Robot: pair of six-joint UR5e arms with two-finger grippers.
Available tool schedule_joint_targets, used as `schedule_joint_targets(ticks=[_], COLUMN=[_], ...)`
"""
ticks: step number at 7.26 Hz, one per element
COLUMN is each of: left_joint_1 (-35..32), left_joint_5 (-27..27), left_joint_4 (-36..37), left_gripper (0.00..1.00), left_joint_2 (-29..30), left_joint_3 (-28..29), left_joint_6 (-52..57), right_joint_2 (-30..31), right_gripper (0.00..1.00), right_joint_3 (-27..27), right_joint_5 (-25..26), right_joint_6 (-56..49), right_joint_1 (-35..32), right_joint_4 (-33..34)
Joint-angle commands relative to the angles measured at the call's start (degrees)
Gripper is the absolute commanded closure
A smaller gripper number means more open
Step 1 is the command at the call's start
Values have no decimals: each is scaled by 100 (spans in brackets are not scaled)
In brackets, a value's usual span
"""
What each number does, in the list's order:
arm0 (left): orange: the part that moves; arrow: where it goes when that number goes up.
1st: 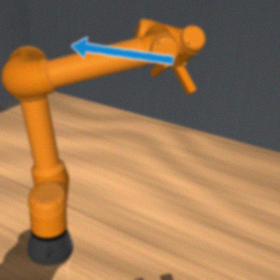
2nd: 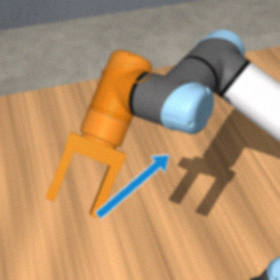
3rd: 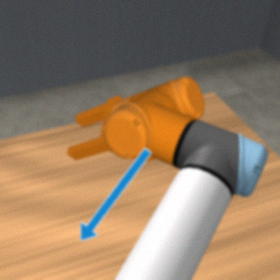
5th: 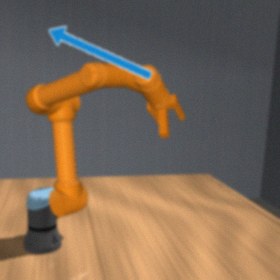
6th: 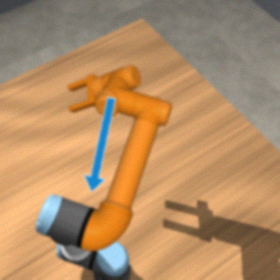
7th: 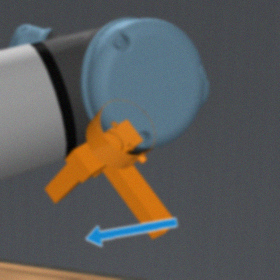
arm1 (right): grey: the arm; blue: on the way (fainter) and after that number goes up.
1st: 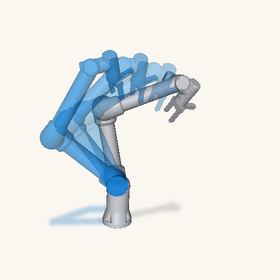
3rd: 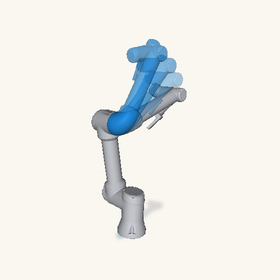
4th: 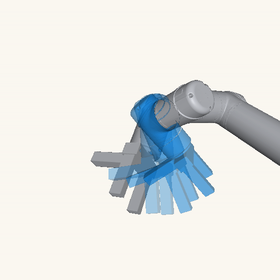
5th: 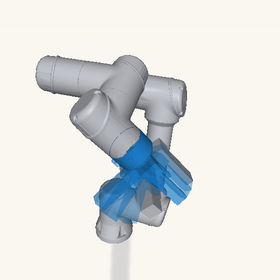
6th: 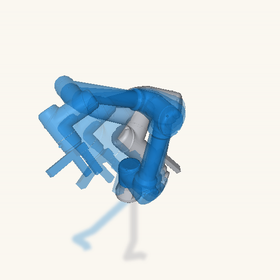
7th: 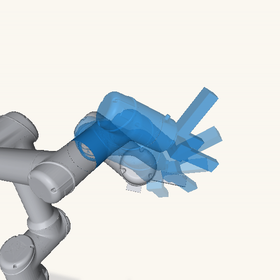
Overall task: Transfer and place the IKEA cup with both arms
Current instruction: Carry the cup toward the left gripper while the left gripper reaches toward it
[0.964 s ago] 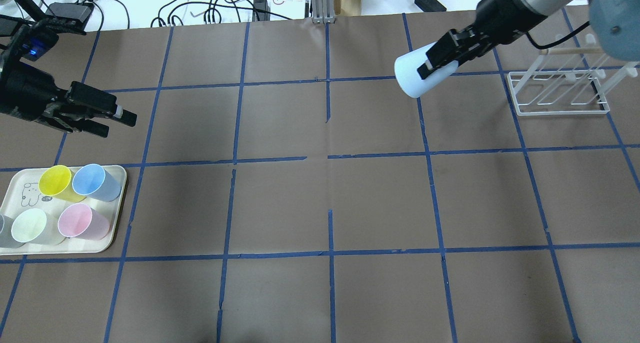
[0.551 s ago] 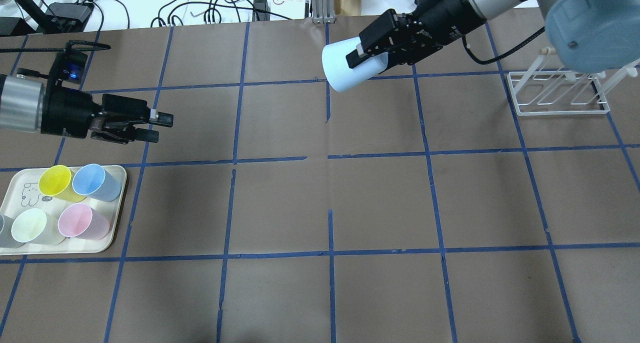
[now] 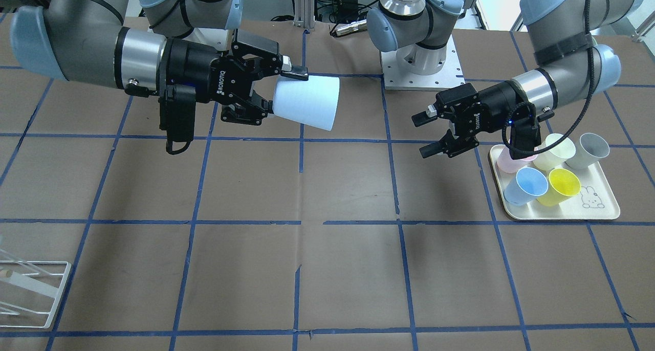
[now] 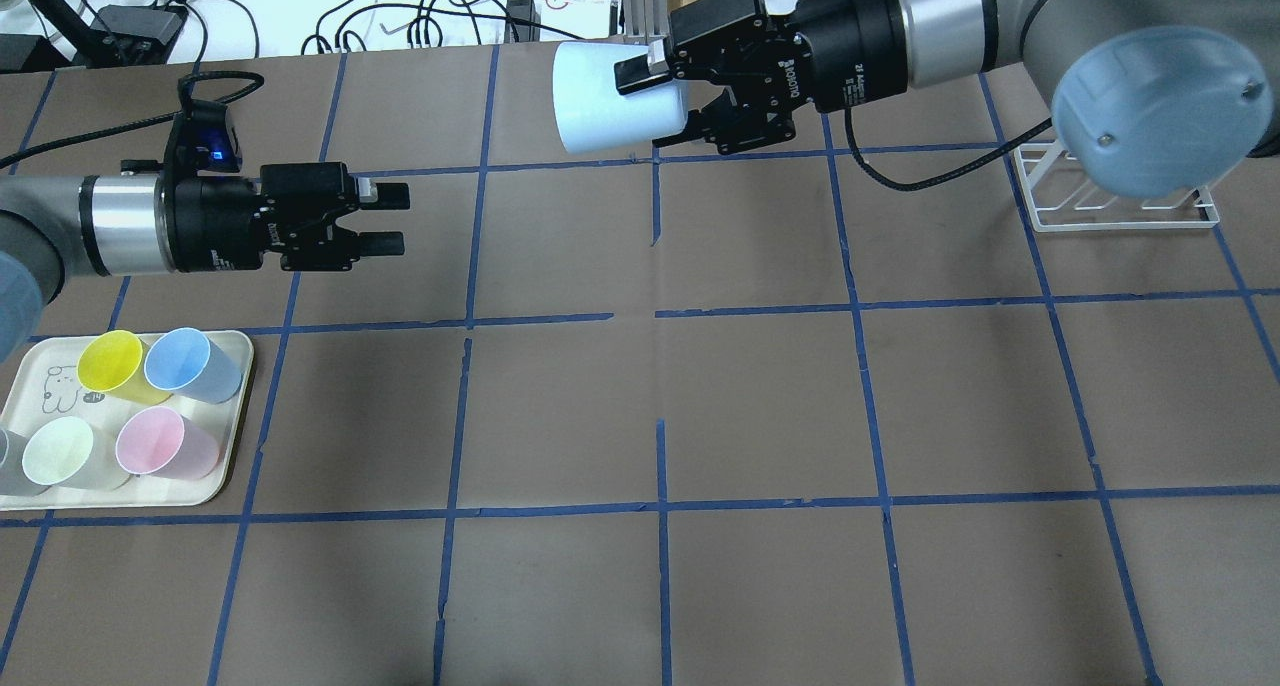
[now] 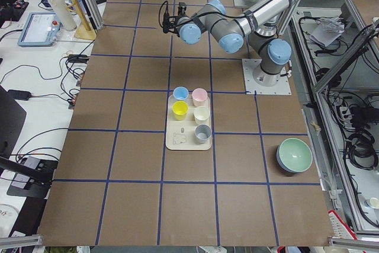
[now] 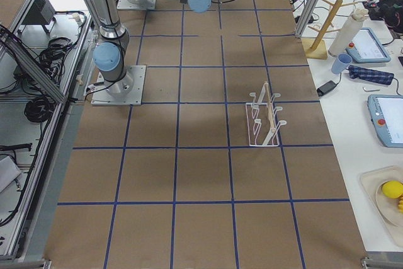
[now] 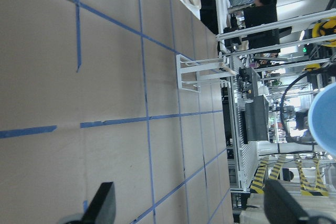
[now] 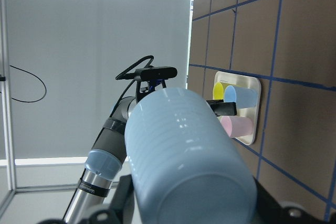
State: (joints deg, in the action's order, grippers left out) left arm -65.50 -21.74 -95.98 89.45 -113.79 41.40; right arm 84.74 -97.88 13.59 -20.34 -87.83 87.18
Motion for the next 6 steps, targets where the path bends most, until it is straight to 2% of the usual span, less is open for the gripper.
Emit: schedule_joint_targets(ticks=[1,3,6], left_joint_1=[-602,-737,-946], left_joint_5=[784,1126,1164], left_joint_4=[0,-9,0], left_gripper=[0,0,0], left_joint_2=[-58,-85,-7], left_joint_3=[224,514,981], left_joint_6=[-402,-536,-632], right_joint_2=[-89,-274,-248], right_gripper=[86,85,85], right_joint_3=[-370,-451,-460], right_joint_5=[-663,-875,-884], right_joint_6=[-5,12,47], right_joint_1=[-6,-6,-58], right_joint_4=[-79,-79,-79])
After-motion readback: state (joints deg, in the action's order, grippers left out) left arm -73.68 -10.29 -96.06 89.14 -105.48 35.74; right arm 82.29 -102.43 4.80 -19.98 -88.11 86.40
